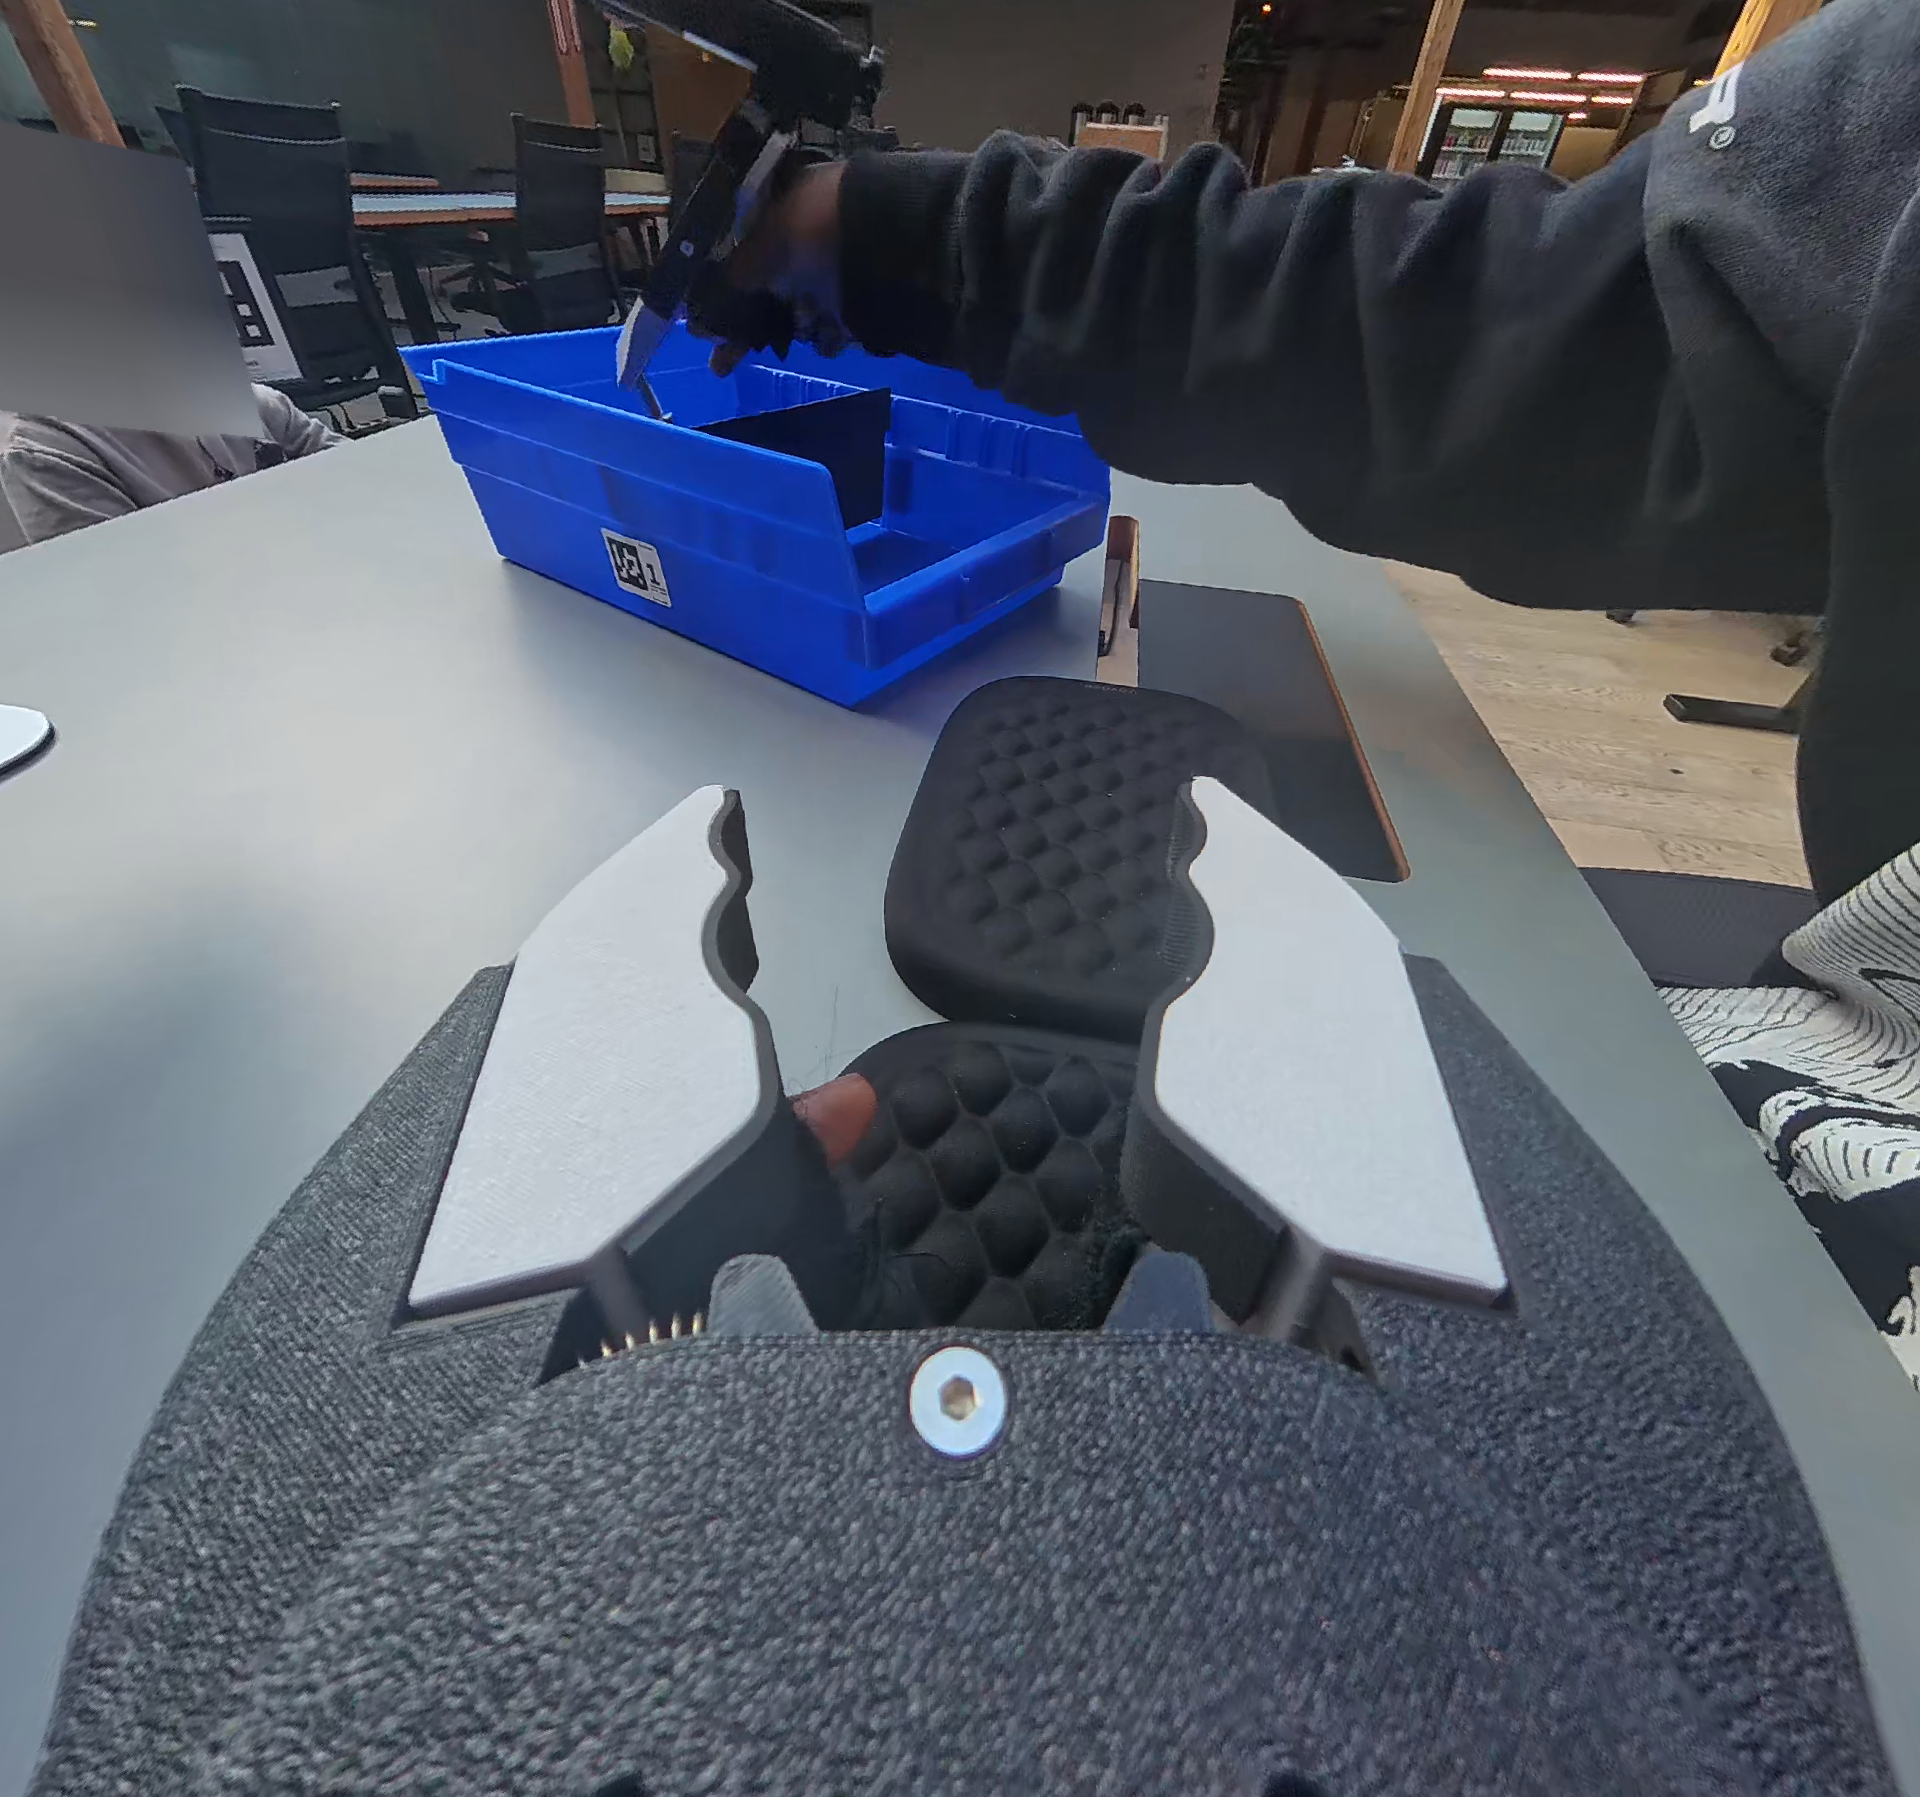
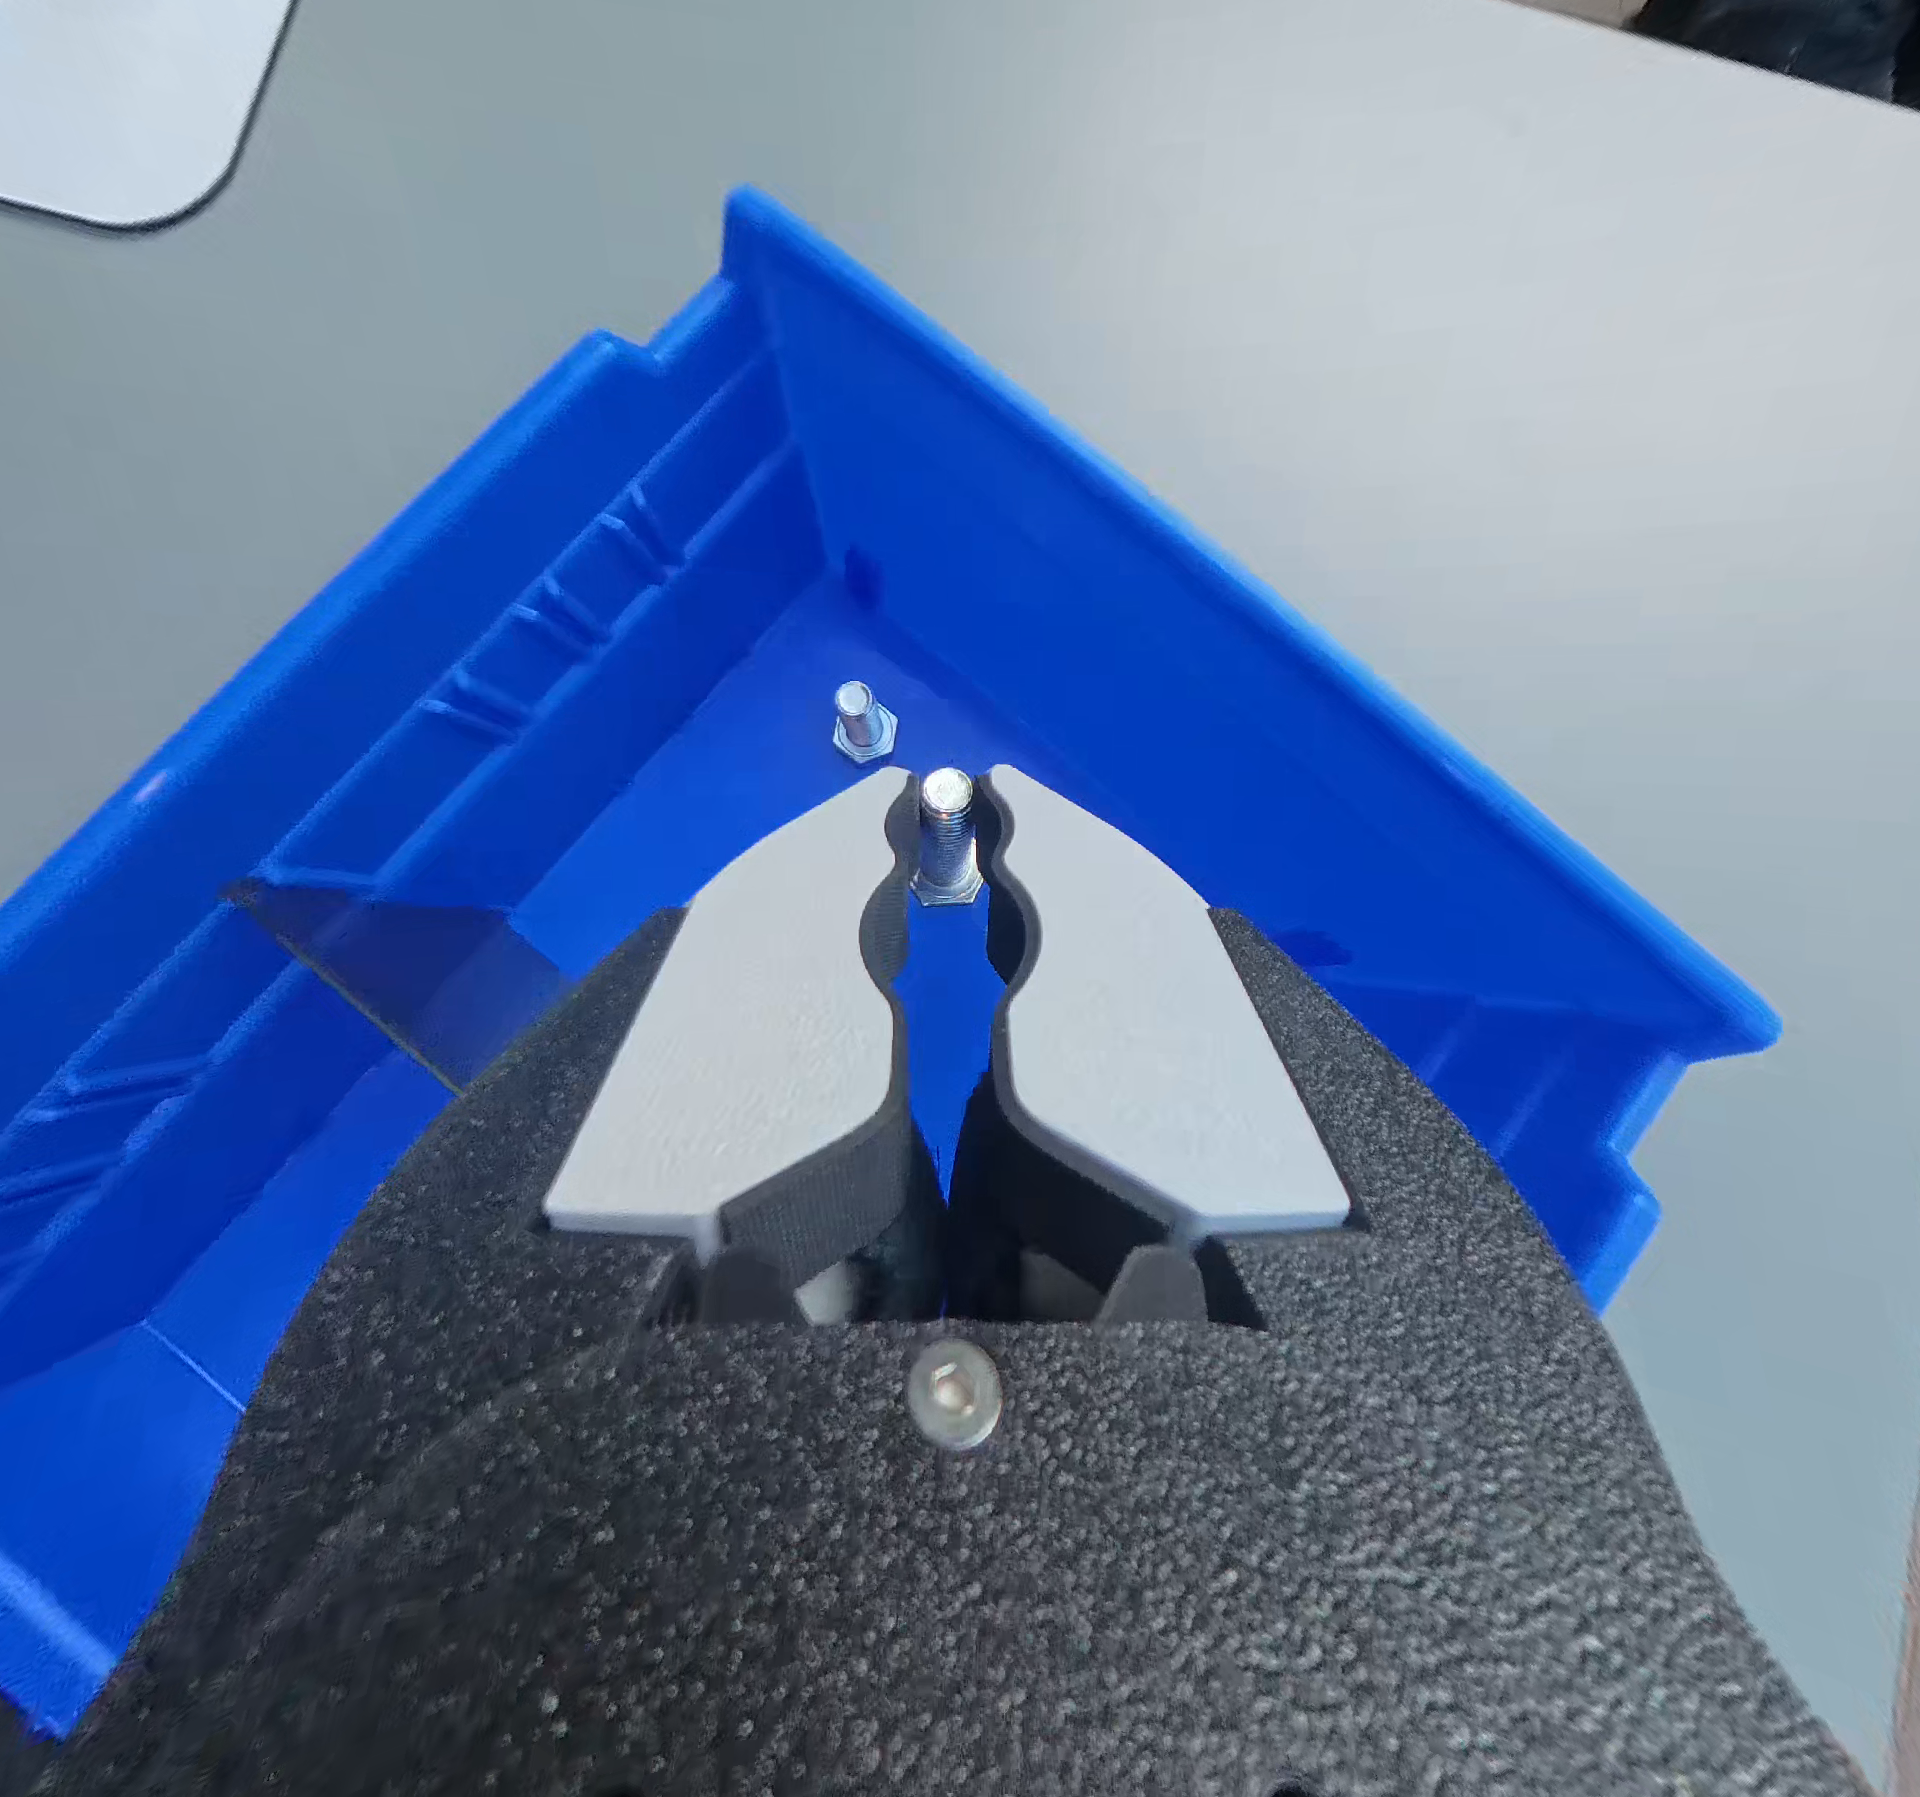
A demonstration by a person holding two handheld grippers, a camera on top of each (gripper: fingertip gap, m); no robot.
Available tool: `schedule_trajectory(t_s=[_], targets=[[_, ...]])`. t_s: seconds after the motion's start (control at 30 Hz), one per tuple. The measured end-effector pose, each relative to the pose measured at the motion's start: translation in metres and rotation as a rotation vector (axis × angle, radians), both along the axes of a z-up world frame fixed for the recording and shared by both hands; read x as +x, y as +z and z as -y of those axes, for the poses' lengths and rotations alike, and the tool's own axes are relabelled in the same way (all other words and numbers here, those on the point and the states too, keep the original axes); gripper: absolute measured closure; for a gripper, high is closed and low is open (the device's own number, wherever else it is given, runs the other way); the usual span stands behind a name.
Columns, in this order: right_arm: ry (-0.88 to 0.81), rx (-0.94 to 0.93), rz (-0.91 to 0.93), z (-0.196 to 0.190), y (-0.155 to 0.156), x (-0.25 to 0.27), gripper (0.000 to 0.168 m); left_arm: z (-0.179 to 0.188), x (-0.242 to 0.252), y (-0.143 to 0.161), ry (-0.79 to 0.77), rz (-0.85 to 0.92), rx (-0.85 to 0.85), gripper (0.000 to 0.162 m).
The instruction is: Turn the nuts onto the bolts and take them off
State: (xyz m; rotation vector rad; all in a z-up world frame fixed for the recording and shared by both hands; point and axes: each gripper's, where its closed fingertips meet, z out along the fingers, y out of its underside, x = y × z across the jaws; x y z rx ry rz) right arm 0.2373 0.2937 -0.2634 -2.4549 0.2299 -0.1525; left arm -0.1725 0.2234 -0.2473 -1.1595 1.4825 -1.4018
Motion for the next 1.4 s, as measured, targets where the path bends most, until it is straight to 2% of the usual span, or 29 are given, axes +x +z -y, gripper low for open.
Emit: schedule_trajectory(t_s=[0.27,0.97,1.3,1.4], targets=[[-0.019,-0.119,-0.047,-0.004,-0.036,0.007,0.159,0.000,0.000,0.000,-0.004,0.001,-0.009,0.086],[-0.046,-0.270,0.004,0.010,-0.053,0.018,0.158,-0.001,0.000,0.001,-0.006,0.002,-0.014,0.088],[-0.063,-0.247,-0.010,0.012,-0.051,0.019,0.158,-0.001,0.000,0.001,-0.005,0.002,-0.012,0.088],[-0.072,-0.210,-0.017,0.011,-0.046,0.018,0.150,-0.001,0.000,0.000,-0.005,0.002,-0.013,0.088]])
